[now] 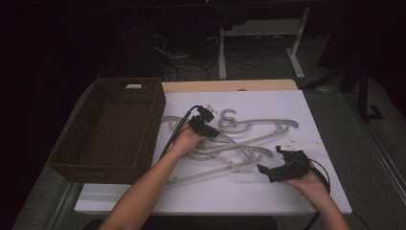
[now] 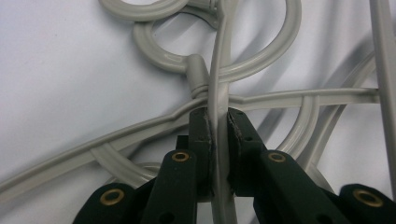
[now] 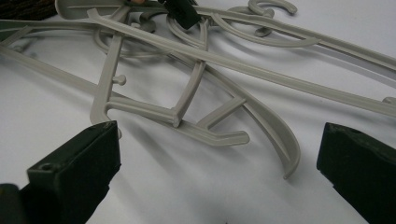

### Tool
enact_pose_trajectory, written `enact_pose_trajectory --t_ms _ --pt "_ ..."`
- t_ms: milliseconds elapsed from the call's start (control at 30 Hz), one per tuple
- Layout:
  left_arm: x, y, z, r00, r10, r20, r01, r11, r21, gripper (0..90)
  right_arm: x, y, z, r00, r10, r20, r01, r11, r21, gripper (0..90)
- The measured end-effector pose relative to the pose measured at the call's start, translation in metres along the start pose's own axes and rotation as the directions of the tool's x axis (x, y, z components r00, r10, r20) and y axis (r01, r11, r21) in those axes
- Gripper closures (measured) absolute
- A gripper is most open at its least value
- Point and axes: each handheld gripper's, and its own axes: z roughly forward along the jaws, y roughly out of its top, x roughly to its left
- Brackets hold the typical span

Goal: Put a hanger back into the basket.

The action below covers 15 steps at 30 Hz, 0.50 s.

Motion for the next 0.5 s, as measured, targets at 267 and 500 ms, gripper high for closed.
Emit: enact_pose_trajectory --t_ms 267,500 --pt "0.001 0.004 -0.016 0.9998 -0.018 0.007 0.018 0.9987 -0.048 82.3 0.0 0.0 0.0 1.0 0.001 -0.001 -0.001 1.0 -0.001 0.0" --pt "-0.005 0.016 -0.045 0.9997 0.011 -0.023 -0.013 0.9964 -0.084 82.5 -0.001 0.0 -0.001 1.0 0.003 -0.002 -0.003 1.0 -0.009 0.0"
